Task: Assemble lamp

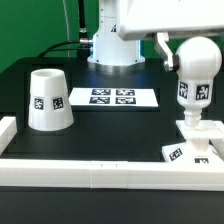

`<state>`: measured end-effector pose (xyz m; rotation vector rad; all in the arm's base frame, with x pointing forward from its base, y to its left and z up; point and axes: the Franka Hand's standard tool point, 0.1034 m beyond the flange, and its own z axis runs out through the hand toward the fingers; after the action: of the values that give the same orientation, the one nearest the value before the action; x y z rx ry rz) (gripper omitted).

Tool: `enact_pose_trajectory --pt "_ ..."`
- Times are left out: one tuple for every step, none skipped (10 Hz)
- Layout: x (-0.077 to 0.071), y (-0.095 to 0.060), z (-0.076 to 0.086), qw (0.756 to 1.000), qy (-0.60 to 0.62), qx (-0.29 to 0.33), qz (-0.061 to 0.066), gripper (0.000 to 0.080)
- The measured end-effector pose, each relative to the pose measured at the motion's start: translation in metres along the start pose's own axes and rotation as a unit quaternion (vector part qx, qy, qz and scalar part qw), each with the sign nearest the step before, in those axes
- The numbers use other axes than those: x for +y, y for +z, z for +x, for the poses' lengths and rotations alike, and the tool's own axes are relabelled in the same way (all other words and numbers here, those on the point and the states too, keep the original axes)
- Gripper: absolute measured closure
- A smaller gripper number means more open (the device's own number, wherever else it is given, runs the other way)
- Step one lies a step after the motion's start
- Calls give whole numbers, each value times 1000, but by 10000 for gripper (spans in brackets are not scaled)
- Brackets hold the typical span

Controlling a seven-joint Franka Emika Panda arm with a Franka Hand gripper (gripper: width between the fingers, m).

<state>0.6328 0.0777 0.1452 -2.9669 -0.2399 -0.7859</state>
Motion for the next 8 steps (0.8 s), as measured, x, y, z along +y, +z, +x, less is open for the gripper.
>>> enact_pose_trajectory --pt "-7 0 -2 1000 -5 2 2 221" --pt "-15 1 -4 1000 -10 0 5 221" --pt "-16 2 -5 1000 -13 -1 6 221" --pt "-16 5 -7 1000 -12 -4 6 221" --pt "-17 7 -9 1000 -12 -6 7 221" --pt "-16 8 -12 1000 -14 -8 6 221" --pt "-15 11 -15 1000 -15 -11 6 221" --pt "-14 14 -18 1000 -17 -14 6 221"
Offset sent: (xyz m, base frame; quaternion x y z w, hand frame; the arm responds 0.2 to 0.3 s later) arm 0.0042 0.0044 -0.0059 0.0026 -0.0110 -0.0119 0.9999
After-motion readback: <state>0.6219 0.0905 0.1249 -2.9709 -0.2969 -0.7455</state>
